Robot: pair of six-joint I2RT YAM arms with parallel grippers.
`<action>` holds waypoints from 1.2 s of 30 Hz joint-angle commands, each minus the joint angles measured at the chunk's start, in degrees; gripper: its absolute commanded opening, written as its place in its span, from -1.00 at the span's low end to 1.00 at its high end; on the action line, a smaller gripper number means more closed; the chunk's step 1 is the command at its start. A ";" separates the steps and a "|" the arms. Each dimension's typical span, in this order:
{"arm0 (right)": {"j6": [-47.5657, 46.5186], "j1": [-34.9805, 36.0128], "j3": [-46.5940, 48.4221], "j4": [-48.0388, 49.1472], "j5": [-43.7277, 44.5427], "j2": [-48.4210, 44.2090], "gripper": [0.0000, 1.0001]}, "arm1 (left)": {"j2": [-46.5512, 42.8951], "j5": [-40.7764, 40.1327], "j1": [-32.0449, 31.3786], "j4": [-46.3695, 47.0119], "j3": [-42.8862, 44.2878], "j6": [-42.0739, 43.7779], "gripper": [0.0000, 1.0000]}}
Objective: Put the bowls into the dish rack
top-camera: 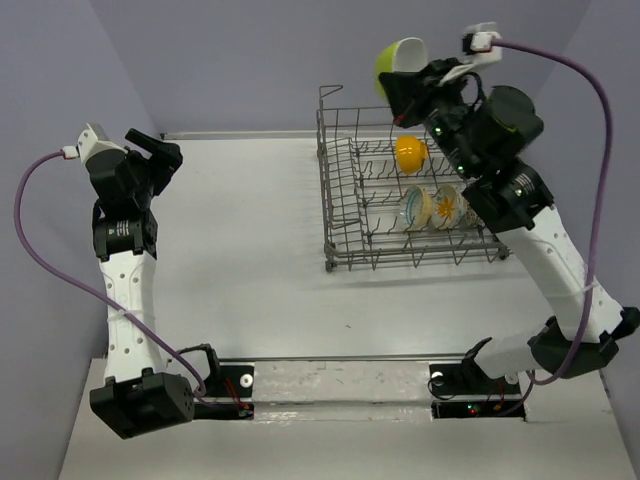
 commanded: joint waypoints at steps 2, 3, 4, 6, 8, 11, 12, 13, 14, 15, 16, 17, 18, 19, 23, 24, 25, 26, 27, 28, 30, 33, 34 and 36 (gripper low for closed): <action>11.97 -13.09 -13.74 8.74 -13.10 -0.09 -0.98 | -1.42 2.85 0.45 4.86 -1.31 -0.38 0.73; 13.91 -15.49 -15.43 12.06 -19.57 -0.01 -0.98 | -1.42 3.03 0.45 5.04 -1.40 -0.56 0.72; 18.37 -17.69 -17.10 14.96 -23.72 0.25 -0.98 | -1.25 3.47 0.45 5.30 -1.49 -0.56 0.72; 23.05 -23.41 -21.65 23.20 -34.59 1.83 -0.98 | -0.98 3.47 0.45 5.30 -1.40 -0.47 0.73; 29.21 -26.66 -22.65 27.80 -41.14 5.78 -0.98 | -0.89 3.56 0.45 5.39 -1.58 -0.39 0.72; 36.52 -29.39 -24.40 37.90 -49.23 9.82 -0.98 | -0.89 3.82 0.45 5.74 -1.93 -0.39 0.72; 43.31 -30.18 -25.54 42.28 -51.25 10.97 -0.98 | -0.89 3.82 0.45 5.74 -2.02 -0.30 0.73; 50.51 -31.75 -27.90 52.33 -54.32 13.50 -0.98 | -0.98 3.65 0.45 5.74 -2.19 -0.21 0.73; 53.28 -31.77 -28.53 56.52 -55.22 14.83 -0.98 | -0.98 3.65 0.37 5.74 -2.19 -0.12 0.73; 55.57 -32.55 -28.80 60.05 -56.18 16.32 -0.98 | -0.98 3.56 0.45 5.74 -2.19 -0.12 0.72; 59.33 -32.56 -28.54 64.87 -57.59 19.30 -0.98 | -0.98 3.64 0.45 5.92 -2.37 -0.12 0.73; 61.37 -32.56 -28.36 67.26 -58.12 20.81 -0.98 | -0.98 3.65 0.45 5.92 -2.28 -0.12 0.72; 63.83 -32.56 -28.01 72.42 -59.26 22.39 -0.98 | -0.89 3.73 0.45 6.01 -2.37 -0.21 0.73; 66.12 -32.56 -27.66 75.00 -59.79 25.45 -0.98 | -0.81 3.82 0.45 6.09 -2.37 -0.21 0.73; 78.69 -32.56 -24.68 84.76 -61.03 32.41 -0.98 | -0.72 3.82 0.45 6.18 -2.45 -0.21 0.72; 80.10 -32.56 -24.24 86.00 -61.11 33.64 -0.98 | -0.72 3.82 0.45 6.18 -2.46 -0.21 0.72; 81.42 -32.56 -23.80 86.97 -61.29 34.70 -0.98 | -0.72 3.73 0.45 6.27 -2.46 -0.21 0.72; 81.69 -32.56 -23.53 86.98 -61.29 35.58 -0.98 | -0.72 3.82 0.45 6.36 -2.54 -0.30 0.73; 81.52 -32.56 -23.35 86.37 -61.20 36.63 -0.98 | -0.63 3.82 0.45 6.36 -2.54 -0.30 0.73; 81.35 -32.56 -23.18 85.75 -61.12 36.99 -0.98 | -0.63 3.82 0.45 6.36 -2.46 -0.30 0.73; 78.98 -32.56 -22.22 81.91 -61.29 37.69 -0.98 | -0.54 3.82 0.45 6.45 -2.54 -0.30 0.73; 76.51 -32.56 -20.11 77.50 -61.82 39.01 -0.98 | -0.45 3.91 0.45 6.62 -2.72 -0.39 0.73; 76.16 -32.56 -19.49 76.70 -61.99 39.45 -0.98 | -0.45 3.91 0.45 6.71 -2.72 -0.39 0.73; 75.81 -32.56 -18.35 74.95 -62.17 40.41 -0.98 | -0.37 4.00 0.45 6.71 -2.81 -0.47 0.73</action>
